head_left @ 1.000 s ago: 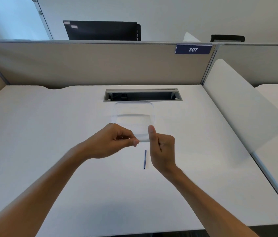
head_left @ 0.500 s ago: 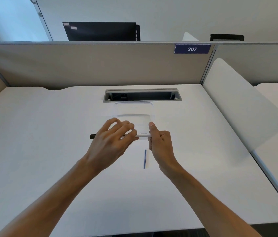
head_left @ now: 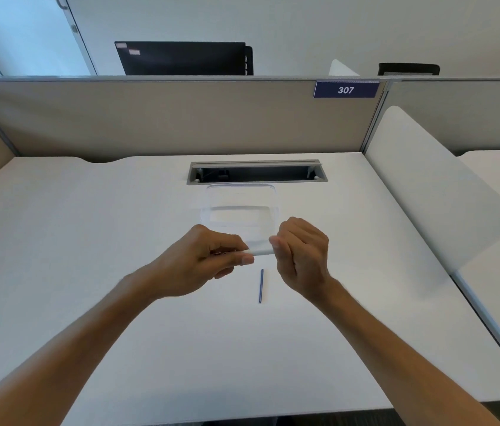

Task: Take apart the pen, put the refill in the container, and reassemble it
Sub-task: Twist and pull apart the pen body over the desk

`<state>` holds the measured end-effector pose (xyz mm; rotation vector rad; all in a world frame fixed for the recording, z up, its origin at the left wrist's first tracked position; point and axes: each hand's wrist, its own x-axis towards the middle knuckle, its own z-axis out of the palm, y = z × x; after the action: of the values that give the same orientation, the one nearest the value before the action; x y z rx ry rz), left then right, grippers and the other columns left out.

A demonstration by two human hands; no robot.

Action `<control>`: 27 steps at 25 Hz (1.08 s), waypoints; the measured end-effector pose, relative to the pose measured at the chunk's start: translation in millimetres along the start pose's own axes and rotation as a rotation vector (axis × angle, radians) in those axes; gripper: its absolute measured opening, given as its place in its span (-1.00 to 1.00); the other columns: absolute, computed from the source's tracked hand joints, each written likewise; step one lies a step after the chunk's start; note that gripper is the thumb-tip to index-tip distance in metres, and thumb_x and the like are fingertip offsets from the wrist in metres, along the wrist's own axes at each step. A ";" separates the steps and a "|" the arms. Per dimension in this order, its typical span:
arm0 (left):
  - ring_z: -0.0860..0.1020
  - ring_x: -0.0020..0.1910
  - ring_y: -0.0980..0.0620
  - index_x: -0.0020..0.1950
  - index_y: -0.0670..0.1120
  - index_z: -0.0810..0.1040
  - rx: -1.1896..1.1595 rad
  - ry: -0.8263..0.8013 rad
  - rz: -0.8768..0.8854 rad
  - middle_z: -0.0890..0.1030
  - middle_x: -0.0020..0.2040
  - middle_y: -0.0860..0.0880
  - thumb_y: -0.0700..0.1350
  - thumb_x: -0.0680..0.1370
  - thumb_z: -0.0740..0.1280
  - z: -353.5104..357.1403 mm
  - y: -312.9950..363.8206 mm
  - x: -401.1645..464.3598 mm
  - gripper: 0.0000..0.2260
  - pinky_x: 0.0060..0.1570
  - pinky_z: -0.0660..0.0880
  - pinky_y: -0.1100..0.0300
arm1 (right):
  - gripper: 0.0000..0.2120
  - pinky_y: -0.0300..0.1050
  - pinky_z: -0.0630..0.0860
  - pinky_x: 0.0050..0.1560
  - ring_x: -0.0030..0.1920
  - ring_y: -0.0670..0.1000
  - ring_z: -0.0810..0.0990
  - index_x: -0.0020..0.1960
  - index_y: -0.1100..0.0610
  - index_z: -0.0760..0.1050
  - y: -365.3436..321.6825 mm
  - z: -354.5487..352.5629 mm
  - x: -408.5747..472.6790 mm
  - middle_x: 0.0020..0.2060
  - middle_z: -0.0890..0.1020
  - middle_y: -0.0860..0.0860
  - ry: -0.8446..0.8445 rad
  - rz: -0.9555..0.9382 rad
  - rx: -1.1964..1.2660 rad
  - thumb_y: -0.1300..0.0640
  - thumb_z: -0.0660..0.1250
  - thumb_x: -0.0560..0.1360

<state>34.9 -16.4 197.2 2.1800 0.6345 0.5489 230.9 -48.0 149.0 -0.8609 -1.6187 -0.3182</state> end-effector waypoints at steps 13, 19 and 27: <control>0.44 -0.45 -0.02 -0.05 -0.19 0.64 0.972 0.288 0.262 0.52 -0.34 -0.06 -0.08 0.55 0.35 12.1 -10.1 -0.3 -0.82 -0.57 0.26 0.22 | -0.41 -0.28 0.24 -0.44 -0.55 -0.06 0.19 -0.53 0.07 0.16 -14.3 11.6 -3.5 -0.54 0.18 0.02 -0.204 1.353 0.465 0.01 0.21 0.64; 0.36 -0.52 -0.13 -0.01 -0.18 0.62 0.780 0.253 0.216 0.47 -0.36 -0.06 -0.02 0.62 0.20 8.3 -7.5 -2.5 -0.71 -0.61 0.39 0.07 | -0.43 -0.16 0.11 -0.47 -0.52 -0.05 0.13 -0.46 0.20 0.16 -20.6 11.7 -1.9 -0.58 0.18 -0.04 -0.141 1.091 0.350 0.02 0.18 0.67; 0.22 -0.44 0.04 -0.17 0.02 0.68 -0.092 -0.033 -0.065 0.36 -0.46 0.10 0.07 0.54 0.36 -18.2 -4.5 9.5 -0.81 -0.44 0.20 0.22 | -0.57 -0.29 0.03 -0.34 -0.39 -0.08 0.08 -0.34 -0.01 0.13 -15.5 4.9 7.9 -0.49 0.16 -0.10 -0.045 0.309 0.125 0.09 0.09 0.70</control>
<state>30.9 2.1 206.2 2.0708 0.6474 0.4973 216.7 -52.7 159.1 -1.0105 -1.5022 0.0198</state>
